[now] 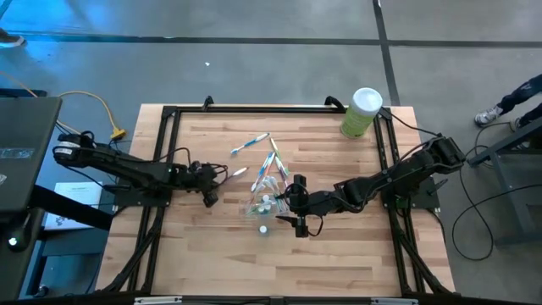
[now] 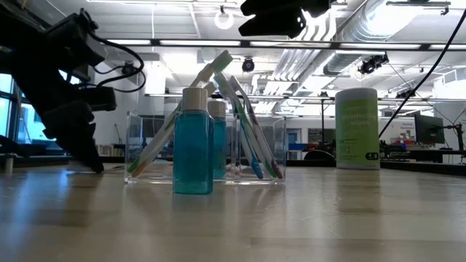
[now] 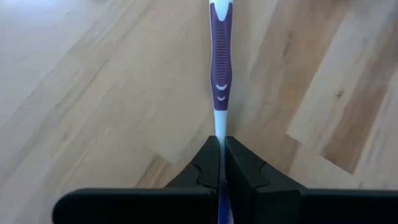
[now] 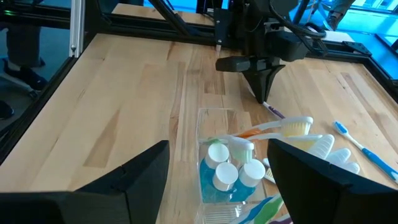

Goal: Pick & Place toothbrushing station
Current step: Put the violet toothbrush into the transparent organizer

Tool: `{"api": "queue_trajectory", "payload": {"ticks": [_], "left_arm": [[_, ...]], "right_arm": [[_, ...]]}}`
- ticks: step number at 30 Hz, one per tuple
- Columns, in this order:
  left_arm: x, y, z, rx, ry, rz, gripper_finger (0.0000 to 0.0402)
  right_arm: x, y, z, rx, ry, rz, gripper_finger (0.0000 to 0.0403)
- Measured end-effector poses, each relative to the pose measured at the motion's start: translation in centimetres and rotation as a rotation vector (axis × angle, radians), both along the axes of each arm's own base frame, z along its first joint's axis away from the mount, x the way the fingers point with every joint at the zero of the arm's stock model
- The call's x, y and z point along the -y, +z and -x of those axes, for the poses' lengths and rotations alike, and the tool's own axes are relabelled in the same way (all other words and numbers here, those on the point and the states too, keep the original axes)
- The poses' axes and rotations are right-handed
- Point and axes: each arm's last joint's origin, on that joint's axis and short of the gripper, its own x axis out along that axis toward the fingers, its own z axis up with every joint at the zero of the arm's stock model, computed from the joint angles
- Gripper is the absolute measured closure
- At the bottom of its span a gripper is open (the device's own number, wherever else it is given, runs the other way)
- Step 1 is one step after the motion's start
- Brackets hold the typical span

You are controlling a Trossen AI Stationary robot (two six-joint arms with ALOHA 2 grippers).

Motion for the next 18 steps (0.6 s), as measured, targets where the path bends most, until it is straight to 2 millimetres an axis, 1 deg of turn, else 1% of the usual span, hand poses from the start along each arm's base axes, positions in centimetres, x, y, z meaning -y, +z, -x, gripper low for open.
{"api": "queue_trajectory", "payload": {"ticks": [6, 18], "left_arm": [[0.4, 0.5, -0.1, 0.051, -0.032, -0.014, 0.0398], [0.8, 2.3, -0.3, 0.239, 0.052, -0.180, 0.0399]], "right_arm": [[0.0, 0.0, 0.0, 0.000, 0.000, 0.000, 0.0140], [0.0, 0.0, 0.0, 0.000, 0.001, 0.002, 0.0140]]}}
